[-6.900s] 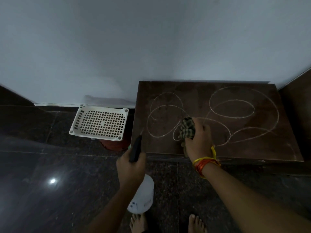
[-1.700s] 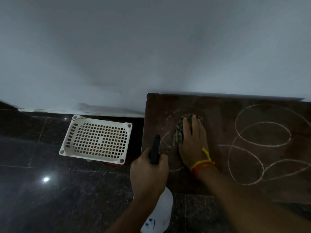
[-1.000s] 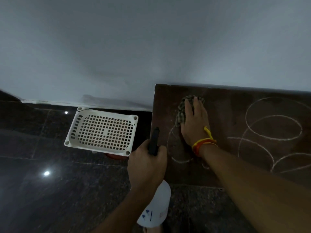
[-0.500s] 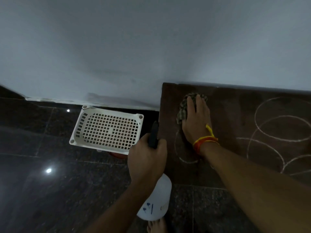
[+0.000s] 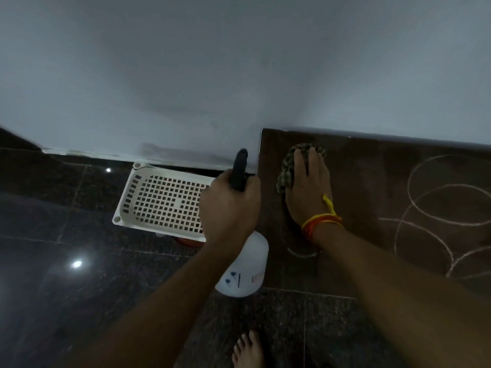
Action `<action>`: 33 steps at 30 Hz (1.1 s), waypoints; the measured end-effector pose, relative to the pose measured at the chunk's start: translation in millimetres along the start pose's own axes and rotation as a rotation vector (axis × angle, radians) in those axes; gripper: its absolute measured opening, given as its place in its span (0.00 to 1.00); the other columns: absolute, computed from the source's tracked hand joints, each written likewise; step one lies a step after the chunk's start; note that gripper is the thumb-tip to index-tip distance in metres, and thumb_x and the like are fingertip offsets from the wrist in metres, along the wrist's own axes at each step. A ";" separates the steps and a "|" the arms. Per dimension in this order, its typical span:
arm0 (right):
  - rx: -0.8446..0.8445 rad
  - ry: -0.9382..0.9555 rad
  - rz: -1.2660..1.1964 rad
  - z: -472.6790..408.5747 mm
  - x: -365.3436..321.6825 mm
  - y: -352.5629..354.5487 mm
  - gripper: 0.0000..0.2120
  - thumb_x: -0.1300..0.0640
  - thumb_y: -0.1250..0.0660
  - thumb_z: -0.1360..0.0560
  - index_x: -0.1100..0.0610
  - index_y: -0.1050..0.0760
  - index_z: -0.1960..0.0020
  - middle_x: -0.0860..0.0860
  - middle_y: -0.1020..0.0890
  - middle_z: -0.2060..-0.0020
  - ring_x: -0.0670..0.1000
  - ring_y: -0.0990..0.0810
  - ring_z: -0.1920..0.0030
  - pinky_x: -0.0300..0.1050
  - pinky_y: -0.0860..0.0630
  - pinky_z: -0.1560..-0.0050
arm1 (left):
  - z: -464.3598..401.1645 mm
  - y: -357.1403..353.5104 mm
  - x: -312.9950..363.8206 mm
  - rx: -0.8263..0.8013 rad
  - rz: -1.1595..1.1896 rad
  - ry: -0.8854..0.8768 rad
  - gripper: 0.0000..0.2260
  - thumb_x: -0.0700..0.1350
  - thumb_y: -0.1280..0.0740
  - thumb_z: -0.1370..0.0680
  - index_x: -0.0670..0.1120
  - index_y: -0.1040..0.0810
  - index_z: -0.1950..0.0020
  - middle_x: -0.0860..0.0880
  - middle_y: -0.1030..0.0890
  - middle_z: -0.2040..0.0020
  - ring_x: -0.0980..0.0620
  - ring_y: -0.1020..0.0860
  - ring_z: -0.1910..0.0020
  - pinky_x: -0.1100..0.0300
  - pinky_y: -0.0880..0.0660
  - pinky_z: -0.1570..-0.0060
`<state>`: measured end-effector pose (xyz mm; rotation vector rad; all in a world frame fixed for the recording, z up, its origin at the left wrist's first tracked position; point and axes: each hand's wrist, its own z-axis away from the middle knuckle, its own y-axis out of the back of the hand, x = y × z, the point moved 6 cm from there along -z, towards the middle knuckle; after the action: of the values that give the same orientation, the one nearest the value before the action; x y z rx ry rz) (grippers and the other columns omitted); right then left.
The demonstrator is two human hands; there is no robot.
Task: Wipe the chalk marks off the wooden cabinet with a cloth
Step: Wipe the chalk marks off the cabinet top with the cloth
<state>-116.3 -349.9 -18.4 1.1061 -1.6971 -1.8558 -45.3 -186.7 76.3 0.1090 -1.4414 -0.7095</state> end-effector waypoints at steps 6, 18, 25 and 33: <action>-0.021 0.043 -0.016 76.1 -16.3 6.0 0.37 0.60 0.27 0.34 0.62 0.37 0.29 0.66 0.36 0.31 0.67 0.37 0.31 0.62 0.36 0.32 | -5.7 6.1 3.3 0.044 0.028 0.015 0.11 0.50 0.38 0.31 0.47 0.31 0.70 0.48 0.30 0.76 0.48 0.29 0.75 0.47 0.26 0.70; 0.035 0.095 -0.038 72.6 -27.2 2.9 0.37 0.61 0.28 0.34 0.62 0.38 0.29 0.66 0.36 0.30 0.67 0.38 0.30 0.60 0.39 0.30 | -7.4 14.1 -17.6 0.067 -0.030 0.039 0.12 0.49 0.36 0.27 0.47 0.30 0.69 0.48 0.28 0.76 0.46 0.27 0.74 0.47 0.23 0.68; 0.024 0.119 -0.027 53.4 -34.8 -2.0 0.33 0.58 0.31 0.31 0.62 0.37 0.29 0.66 0.35 0.31 0.67 0.36 0.31 0.60 0.40 0.30 | 1.0 16.6 -25.9 0.032 -0.007 0.043 0.12 0.45 0.35 0.25 0.46 0.29 0.68 0.48 0.29 0.75 0.46 0.28 0.73 0.44 0.23 0.69; 0.008 0.146 -0.036 116.7 -51.5 -0.9 0.36 0.56 0.31 0.33 0.61 0.37 0.28 0.64 0.34 0.31 0.63 0.39 0.30 0.59 0.40 0.30 | 15.4 27.4 -33.4 0.037 -0.043 0.047 0.13 0.49 0.36 0.27 0.41 0.28 0.67 0.46 0.29 0.75 0.46 0.29 0.74 0.42 0.22 0.68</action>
<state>-173.4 -236.1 -9.9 1.2505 -1.6138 -1.7442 -48.1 -142.9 63.0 0.1844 -1.4111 -0.7109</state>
